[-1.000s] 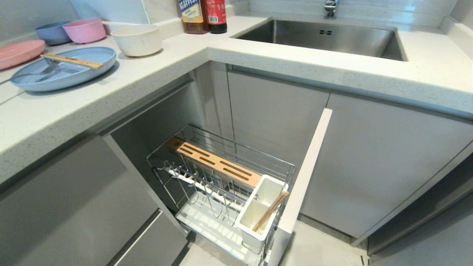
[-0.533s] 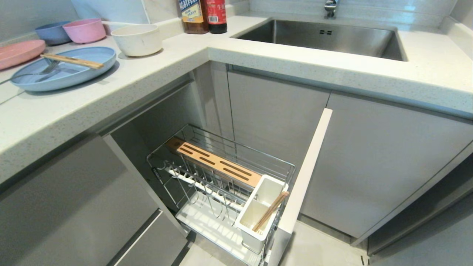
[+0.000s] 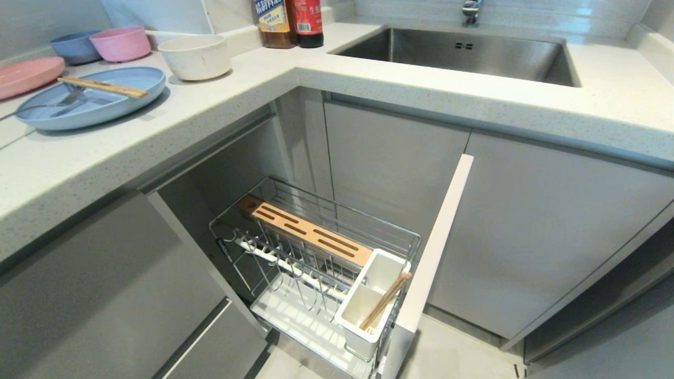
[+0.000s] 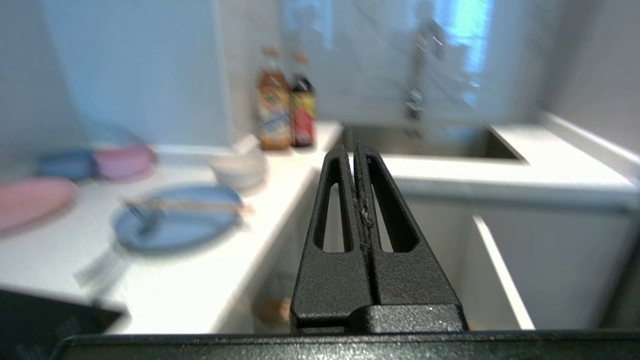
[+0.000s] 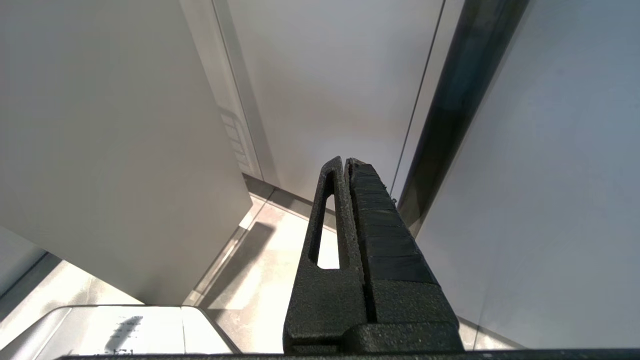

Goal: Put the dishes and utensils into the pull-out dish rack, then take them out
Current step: Pick up the chopsticks and place it in the cupboard

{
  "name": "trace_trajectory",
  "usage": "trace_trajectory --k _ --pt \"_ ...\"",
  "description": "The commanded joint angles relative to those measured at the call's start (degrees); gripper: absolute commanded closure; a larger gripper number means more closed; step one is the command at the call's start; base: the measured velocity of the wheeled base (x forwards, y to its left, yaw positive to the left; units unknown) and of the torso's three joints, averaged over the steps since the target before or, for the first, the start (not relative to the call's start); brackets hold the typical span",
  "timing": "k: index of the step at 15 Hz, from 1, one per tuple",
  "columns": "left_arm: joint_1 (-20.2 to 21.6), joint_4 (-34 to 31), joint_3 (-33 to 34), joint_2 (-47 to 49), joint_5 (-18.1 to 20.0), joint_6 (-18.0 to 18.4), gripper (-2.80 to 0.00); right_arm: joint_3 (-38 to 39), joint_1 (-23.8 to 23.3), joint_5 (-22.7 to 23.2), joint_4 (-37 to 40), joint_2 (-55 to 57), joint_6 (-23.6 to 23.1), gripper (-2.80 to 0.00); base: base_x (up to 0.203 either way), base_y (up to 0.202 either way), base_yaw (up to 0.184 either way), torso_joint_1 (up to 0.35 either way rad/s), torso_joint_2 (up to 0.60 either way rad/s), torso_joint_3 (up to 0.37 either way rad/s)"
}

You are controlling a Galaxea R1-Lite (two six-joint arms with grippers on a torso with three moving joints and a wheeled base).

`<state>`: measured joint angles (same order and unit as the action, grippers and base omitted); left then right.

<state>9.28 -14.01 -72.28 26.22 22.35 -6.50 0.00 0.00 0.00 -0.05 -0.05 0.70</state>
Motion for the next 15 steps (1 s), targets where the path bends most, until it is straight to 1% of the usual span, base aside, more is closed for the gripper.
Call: trace_trajectory --k 1,3,5,6,7,9,10,11,12,13,14,15 --pt "2.7 1.0 -6.9 11.9 0.0 -0.8 0.00 0.1 0.0 0.0 0.0 0.0 0.0 0.00 0.000 0.000 0.000 0.000 0.00 0.000" --pt "5.2 2.0 -13.0 20.5 -2.3 -1.3 0.00 0.1 0.0 0.0 0.0 0.0 0.0 0.00 0.000 0.000 0.000 0.000 0.00 0.000" --pt "6.9 2.6 -19.3 29.4 -7.7 -1.8 0.00 0.0 0.0 0.0 0.0 0.0 0.0 0.00 0.000 0.000 0.000 0.000 0.00 0.000" --pt "7.0 2.7 -21.7 33.1 -10.2 -2.3 0.00 0.1 0.0 0.0 0.0 0.0 0.0 0.00 0.000 0.000 0.000 0.000 0.00 0.000" --pt "6.7 2.8 -24.1 36.8 -12.4 -3.9 0.00 0.1 0.0 0.0 0.0 0.0 0.0 0.00 0.000 0.000 0.000 0.000 0.00 0.000" --pt "5.1 2.9 -28.6 44.0 -17.0 -8.5 0.00 0.1 0.0 0.0 0.0 0.0 0.0 0.00 0.000 0.000 0.000 0.000 0.00 0.000" --pt "3.1 2.8 -30.8 47.4 -19.6 -10.9 0.00 0.1 0.0 0.0 0.0 0.0 0.0 0.00 0.000 0.000 0.000 0.000 0.00 0.000" --pt "-0.4 2.8 -32.8 50.0 -22.6 -12.8 0.00 0.1 0.0 0.0 0.0 0.0 0.0 0.00 0.000 0.000 0.000 0.000 0.00 0.000" --pt "-4.4 2.9 -34.6 52.9 -27.3 -14.2 0.00 0.1 0.0 0.0 0.0 0.0 0.0 0.00 0.000 0.000 0.000 0.000 0.00 0.000" --pt "-7.1 2.9 -36.2 54.9 -32.0 -15.3 0.00 0.1 0.0 0.0 0.0 0.0 0.0 0.00 0.000 0.000 0.000 0.000 0.00 0.000" --pt "-9.4 2.9 -37.0 56.3 -35.4 -16.2 0.00 0.1 0.0 0.0 0.0 0.0 0.0 0.00 0.000 0.000 0.000 0.000 0.00 0.000" --pt "-12.1 2.8 -37.2 58.1 -39.0 -17.9 0.00 0.1 0.0 0.0 0.0 0.0 0.0 0.00 0.000 0.000 0.000 0.000 0.00 0.000"
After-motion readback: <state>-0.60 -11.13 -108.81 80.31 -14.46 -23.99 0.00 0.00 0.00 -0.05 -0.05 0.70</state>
